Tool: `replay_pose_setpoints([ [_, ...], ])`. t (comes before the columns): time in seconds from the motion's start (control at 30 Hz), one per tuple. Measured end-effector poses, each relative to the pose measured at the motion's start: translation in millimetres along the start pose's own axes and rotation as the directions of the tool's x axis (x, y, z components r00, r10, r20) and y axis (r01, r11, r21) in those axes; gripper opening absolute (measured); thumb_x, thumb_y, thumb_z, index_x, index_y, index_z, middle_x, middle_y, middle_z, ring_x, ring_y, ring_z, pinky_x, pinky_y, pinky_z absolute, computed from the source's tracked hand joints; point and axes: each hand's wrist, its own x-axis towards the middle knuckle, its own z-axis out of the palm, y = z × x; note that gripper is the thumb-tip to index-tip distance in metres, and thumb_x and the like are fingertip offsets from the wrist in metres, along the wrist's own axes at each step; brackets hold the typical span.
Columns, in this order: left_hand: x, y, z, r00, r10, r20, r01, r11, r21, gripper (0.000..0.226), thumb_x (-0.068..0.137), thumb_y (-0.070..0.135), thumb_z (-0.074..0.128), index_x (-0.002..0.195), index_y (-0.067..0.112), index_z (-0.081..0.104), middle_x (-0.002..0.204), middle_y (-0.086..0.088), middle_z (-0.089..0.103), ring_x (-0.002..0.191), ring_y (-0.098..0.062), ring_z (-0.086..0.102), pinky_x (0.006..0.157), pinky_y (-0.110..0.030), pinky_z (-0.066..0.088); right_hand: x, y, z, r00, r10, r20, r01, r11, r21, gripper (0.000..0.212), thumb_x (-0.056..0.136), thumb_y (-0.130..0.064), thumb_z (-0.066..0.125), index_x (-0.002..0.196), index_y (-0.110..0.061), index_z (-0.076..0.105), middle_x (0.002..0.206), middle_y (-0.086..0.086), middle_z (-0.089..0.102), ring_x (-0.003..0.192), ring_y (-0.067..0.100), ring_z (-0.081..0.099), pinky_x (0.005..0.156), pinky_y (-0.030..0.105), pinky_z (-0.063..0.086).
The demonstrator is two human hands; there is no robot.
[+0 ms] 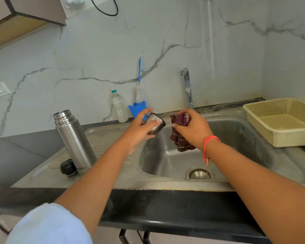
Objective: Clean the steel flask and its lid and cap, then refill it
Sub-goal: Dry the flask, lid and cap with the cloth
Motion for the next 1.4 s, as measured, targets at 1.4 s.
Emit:
replay_pose_setpoints([
  [1.4,30,-17,79,0.975,-0.127,0.180,0.204,0.830,-0.519,0.081,0.101,0.066,0.028,0.154,0.006,0.044,0.151,-0.010,0.056,0.145,-0.021,0.047,0.127,-0.041,0.022,8,22,-6,0.992,-0.118,0.053,0.124,0.984,-0.130,0.044,0.090,-0.014,0.071,0.130,-0.030,0.063,0.128,-0.011,0.067,0.117,0.001,0.061,0.100,0.016,0.047],
])
